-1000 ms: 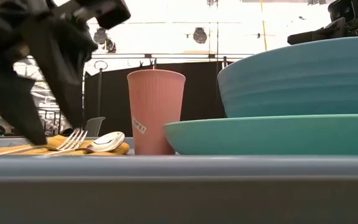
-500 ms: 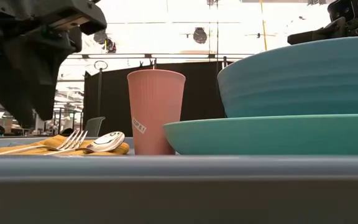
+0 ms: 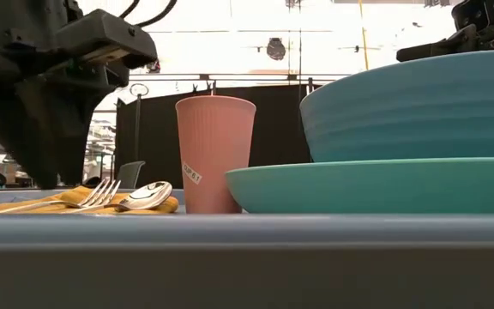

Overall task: Set up tray
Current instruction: Adjust the silverware

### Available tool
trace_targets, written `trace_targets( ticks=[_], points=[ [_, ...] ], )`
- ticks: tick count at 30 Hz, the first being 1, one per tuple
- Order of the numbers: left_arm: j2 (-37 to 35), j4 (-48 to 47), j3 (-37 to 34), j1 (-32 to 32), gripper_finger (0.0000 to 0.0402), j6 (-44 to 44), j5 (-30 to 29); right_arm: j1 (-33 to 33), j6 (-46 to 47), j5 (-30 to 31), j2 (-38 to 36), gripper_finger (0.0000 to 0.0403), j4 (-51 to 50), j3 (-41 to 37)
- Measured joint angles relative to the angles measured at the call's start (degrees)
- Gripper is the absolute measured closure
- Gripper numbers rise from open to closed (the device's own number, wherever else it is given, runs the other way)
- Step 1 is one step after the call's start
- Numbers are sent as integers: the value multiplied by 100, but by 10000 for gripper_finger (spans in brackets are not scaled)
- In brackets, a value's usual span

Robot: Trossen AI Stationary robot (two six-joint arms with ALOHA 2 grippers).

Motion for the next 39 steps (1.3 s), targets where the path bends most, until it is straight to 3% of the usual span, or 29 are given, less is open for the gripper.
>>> trace_targets(
  ticks=[19, 24, 29, 39],
  points=[
    [362, 25, 7, 2, 219, 176, 235, 0, -2, 4, -1, 403, 3, 1],
    [396, 27, 15, 16, 217, 160, 232, 0, -2, 2, -1, 403, 2, 0],
    [383, 20, 11, 46, 248, 95, 310, -1, -2, 4, 1, 403, 2, 0],
    [380, 17, 0, 154, 373, 165, 592, 0, -2, 4, -1, 403, 2, 0]
  ],
)
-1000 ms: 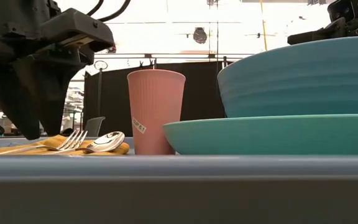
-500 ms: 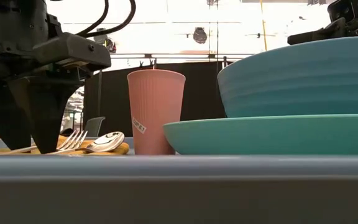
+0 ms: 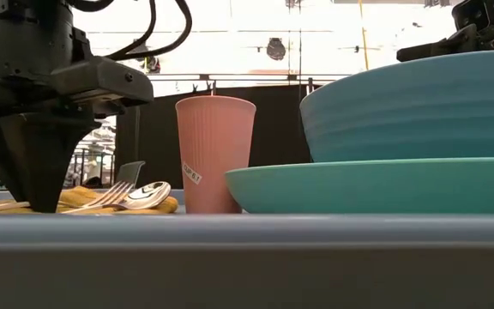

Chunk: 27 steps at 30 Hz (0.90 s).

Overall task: Set up tray
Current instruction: Adjust the silverware

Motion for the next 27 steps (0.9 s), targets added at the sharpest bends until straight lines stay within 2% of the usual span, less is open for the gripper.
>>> trace_targets(
  ticks=[3, 9, 15, 19, 22, 27],
  points=[
    [-4, 25, 0, 9, 389, -3, 35, 0, 0, 0, -1, 403, 0, 2],
    [-4, 160, 15, 125, 363, -44, 460, -1, -7, 0, -1, 403, 1, 1],
    [-18, 104, 257, 122, 389, -35, 663, -2, -2, 0, -1, 403, 0, 0],
    [-212, -184, 410, 119, 372, -247, 616, 0, -2, 0, 0, 403, -1, 1],
    [-395, -273, 454, 84, 369, -549, 321, -1, -49, -1, 0, 403, -2, 1],
    [-405, 202, 457, -231, 389, -1474, -853, -2, -38, -2, -1, 403, -5, 0]
  ],
)
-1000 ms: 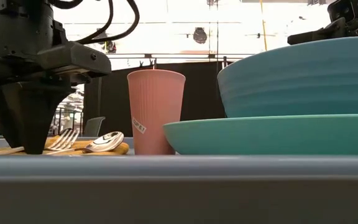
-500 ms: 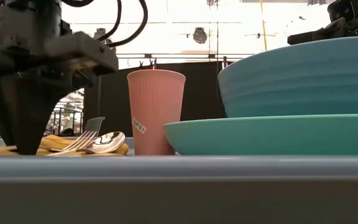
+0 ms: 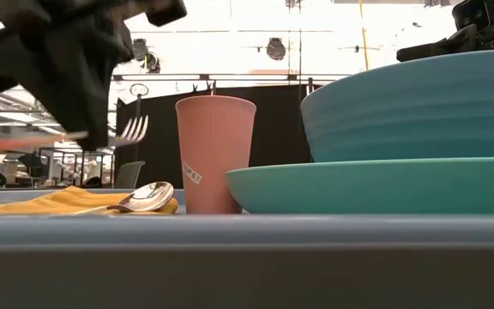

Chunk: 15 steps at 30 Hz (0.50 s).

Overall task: Set up tray
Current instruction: Adjust the silverware

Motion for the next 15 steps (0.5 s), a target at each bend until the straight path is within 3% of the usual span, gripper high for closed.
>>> trace_targets(
  ticks=[3, 11, 15],
  points=[
    [96, 384, 4, -153, 377, -305, -274, 2, -95, 0, 2, 403, -3, 0],
    [88, 143, 4, -258, 390, -370, -347, 2, -181, 0, 2, 403, -51, 1],
    [88, 55, 4, -258, 377, -386, -342, 2, -160, 0, 0, 403, -48, 0]
  ],
)
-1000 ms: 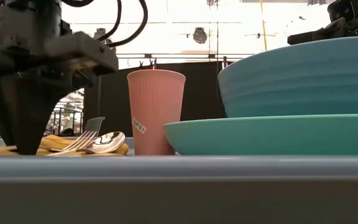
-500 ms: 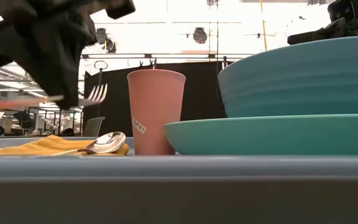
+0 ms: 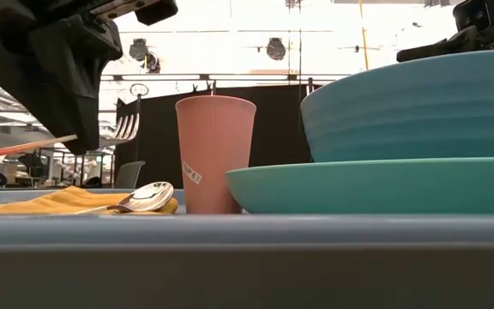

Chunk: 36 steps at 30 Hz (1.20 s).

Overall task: Set up tray
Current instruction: Adjust the silverware, then put the yellow knife to the left of the orange fork on top of the yellow table napkin on the blue serving tray

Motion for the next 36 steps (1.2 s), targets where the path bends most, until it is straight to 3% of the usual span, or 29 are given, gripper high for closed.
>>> trace_targets(
  ticks=[10, 15, 24, 28, 31, 36],
  points=[
    [446, 7, -4, -127, 389, 10, 253, -1, -91, 0, 1, 403, 9, 2],
    [461, -67, -4, -127, 363, 13, 366, -2, -88, 1, 2, 403, 7, 1],
    [461, -66, -4, -127, 354, 53, 302, -2, -78, 0, 0, 403, 9, 2],
    [361, -113, 5, -120, 344, 456, 301, -1, -62, 0, 1, 403, 9, 1],
    [13, -628, 224, -90, 330, 806, 234, 0, -60, 0, 2, 403, 6, 2],
    [-726, -2633, 874, -102, 321, 1231, -377, 0, -60, 0, 2, 403, 7, 2]
  ],
)
